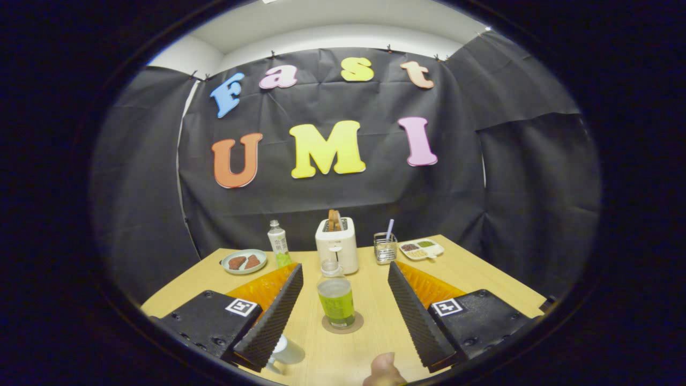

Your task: Take the bottle from table, then pour the juice into the cup, finally place the bottle on the coaster

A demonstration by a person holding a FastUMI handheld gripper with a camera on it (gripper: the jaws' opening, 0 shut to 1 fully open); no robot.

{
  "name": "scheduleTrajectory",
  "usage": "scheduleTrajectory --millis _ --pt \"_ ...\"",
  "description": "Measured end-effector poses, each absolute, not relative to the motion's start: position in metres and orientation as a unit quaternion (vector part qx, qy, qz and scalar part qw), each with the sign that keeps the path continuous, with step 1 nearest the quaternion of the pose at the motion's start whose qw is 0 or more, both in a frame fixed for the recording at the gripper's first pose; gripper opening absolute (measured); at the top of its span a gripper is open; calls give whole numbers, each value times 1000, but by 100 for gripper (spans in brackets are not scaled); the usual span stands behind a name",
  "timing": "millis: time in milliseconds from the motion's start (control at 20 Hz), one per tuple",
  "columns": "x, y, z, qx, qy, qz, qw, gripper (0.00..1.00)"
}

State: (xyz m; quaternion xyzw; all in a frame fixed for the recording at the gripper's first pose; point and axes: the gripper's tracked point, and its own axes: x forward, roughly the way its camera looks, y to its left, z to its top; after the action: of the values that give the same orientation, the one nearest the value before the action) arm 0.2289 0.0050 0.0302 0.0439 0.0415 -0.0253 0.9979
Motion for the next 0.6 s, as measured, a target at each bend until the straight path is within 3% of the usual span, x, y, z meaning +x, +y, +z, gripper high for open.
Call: scheduleTrajectory --millis 600 --pt "89 -52 53 0 21 -12 1000 100"
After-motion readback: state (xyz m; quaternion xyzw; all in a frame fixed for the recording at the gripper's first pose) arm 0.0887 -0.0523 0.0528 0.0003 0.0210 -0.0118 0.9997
